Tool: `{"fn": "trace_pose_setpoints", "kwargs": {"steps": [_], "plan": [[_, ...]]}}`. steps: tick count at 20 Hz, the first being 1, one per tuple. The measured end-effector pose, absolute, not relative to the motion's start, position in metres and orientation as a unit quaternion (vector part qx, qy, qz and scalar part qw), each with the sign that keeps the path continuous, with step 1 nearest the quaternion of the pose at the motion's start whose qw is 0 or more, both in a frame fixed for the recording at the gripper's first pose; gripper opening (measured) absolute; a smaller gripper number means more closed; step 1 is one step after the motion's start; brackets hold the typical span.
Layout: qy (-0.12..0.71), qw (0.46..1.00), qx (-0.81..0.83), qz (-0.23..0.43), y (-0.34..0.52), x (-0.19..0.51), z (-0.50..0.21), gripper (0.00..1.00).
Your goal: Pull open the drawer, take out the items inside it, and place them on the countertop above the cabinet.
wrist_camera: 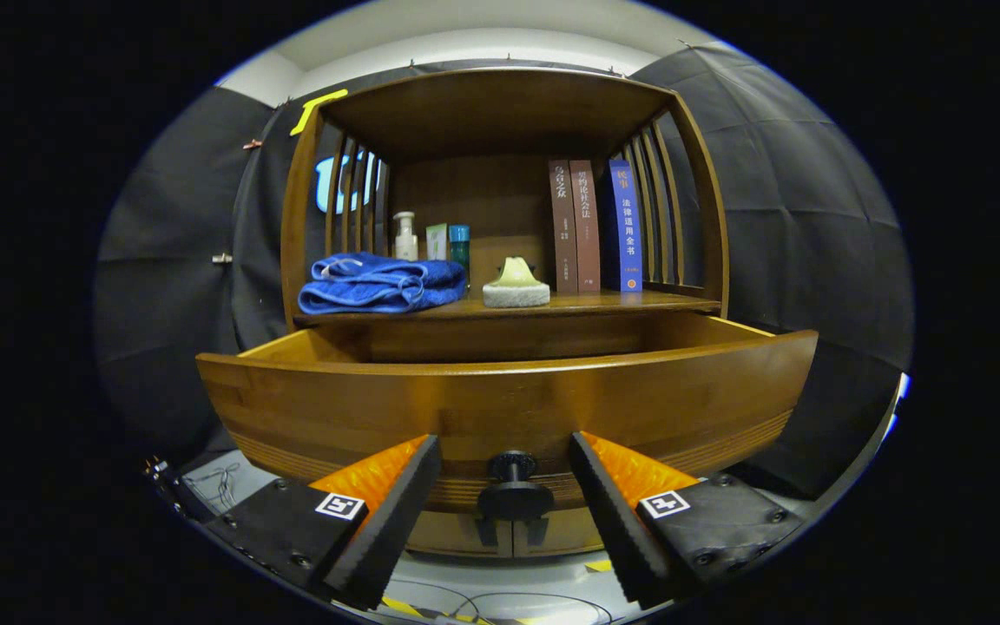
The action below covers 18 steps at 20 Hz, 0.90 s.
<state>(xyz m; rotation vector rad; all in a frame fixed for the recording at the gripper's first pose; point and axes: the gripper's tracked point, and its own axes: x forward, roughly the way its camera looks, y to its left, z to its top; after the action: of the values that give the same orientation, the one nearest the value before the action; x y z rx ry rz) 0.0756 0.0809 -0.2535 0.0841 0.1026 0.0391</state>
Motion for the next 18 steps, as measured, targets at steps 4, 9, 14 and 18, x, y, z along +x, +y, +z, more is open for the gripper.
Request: {"fn": "trace_pose_setpoints", "kwargs": {"steps": [4, 9, 14, 18], "plan": [[0.065, 0.998, 0.019, 0.019, 0.081, 0.093, -0.257, 0.99], [0.07, 0.997, 0.015, 0.024, 0.082, 0.113, -0.257, 0.99], [0.076, 0.997, 0.019, 0.026, 0.083, 0.136, -0.256, 0.99], [0.083, 0.996, 0.017, 0.029, 0.083, 0.153, -0.258, 0.99]]}}
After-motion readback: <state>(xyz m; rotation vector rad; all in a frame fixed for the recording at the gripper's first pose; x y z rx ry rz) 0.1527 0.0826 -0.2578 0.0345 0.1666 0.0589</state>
